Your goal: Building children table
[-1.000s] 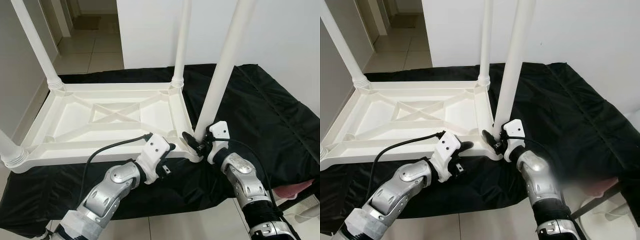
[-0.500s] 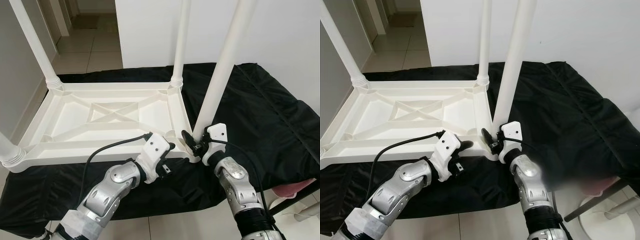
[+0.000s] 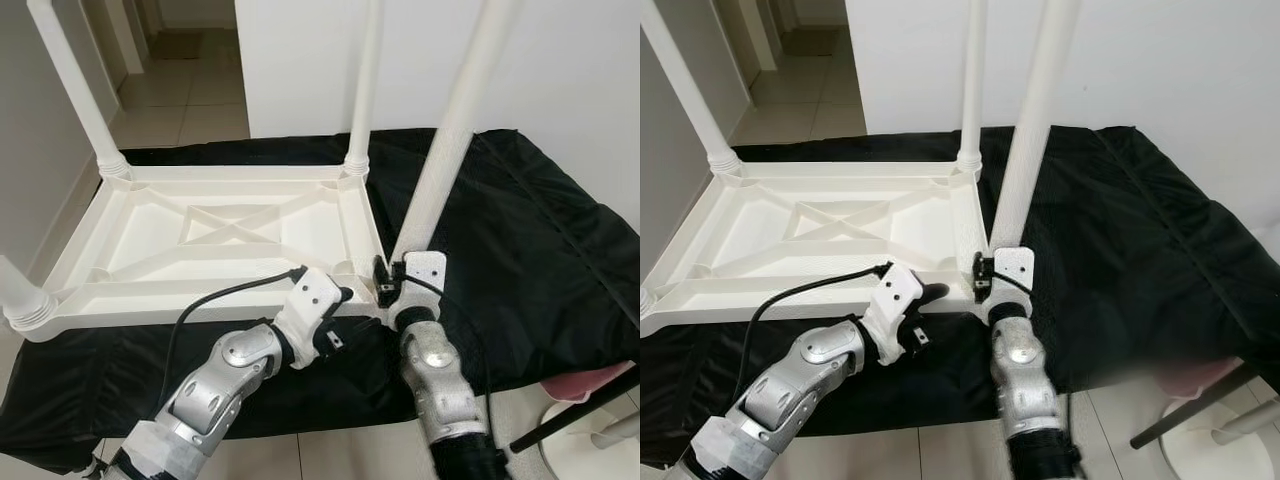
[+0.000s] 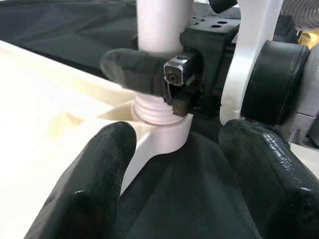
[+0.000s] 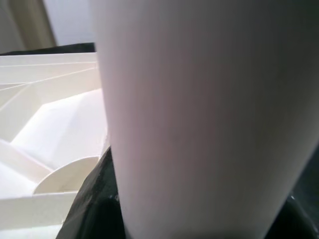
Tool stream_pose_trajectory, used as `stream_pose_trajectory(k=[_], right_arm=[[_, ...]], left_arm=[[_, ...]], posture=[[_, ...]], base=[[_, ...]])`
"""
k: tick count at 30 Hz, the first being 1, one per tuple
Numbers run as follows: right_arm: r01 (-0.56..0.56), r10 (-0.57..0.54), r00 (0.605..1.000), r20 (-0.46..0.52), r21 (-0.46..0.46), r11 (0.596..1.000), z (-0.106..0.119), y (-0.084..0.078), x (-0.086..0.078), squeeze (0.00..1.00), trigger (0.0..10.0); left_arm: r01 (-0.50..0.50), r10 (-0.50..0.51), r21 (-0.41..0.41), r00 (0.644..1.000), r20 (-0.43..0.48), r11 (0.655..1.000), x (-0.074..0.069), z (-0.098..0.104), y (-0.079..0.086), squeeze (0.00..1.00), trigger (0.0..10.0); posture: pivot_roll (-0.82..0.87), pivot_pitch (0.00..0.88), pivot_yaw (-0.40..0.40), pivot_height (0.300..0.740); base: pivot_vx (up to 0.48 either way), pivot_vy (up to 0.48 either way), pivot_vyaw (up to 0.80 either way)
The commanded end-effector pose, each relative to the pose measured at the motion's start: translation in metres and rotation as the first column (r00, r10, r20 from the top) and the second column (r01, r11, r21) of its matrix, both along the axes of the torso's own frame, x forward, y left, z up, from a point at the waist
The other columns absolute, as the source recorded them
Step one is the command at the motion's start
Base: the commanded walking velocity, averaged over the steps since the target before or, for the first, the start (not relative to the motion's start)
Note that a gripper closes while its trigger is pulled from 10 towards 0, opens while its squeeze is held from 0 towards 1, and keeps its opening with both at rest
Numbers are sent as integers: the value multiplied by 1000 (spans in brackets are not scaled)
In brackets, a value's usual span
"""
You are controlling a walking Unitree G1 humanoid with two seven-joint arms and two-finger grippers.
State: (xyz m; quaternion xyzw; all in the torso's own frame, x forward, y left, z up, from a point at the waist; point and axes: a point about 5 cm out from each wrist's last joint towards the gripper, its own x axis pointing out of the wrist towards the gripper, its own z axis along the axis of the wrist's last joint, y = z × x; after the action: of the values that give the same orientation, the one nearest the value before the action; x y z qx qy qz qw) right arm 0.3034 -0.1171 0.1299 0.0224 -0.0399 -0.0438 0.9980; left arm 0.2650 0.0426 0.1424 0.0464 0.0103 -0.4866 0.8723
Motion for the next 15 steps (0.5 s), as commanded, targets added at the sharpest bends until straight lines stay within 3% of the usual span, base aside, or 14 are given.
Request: stream_pose_trajectory(k=[1, 8, 9, 15], right_arm=[[57, -55, 998, -28, 56, 997, -5, 2, -5, 0, 10000], [29, -28, 999, -26, 41, 999, -4, 6, -6, 0, 10000], [22, -22, 1000, -16, 44, 999, -2, 6, -6, 1000, 10000], [0, -2, 1000, 30, 54, 999, 4, 4, -7, 1000, 10000]], left_arm=[[91, -91, 13, 996, -11, 996, -5, -2, -2, 0, 10000], [90, -90, 12, 996, -14, 996, -6, -3, -3, 0, 10000], [87, -87, 11, 996, -14, 996, -6, -3, -3, 0, 10000], [82, -82, 10, 997, -15, 997, -6, -3, -3, 0, 10000]], posture=[[-49, 9, 13, 740], [-48, 12, 7, 740], [-47, 11, 4, 740], [-50, 10, 1, 740]], base=[[0, 0, 0], [0, 0, 0], [0, 0, 0], [0, 0, 0]])
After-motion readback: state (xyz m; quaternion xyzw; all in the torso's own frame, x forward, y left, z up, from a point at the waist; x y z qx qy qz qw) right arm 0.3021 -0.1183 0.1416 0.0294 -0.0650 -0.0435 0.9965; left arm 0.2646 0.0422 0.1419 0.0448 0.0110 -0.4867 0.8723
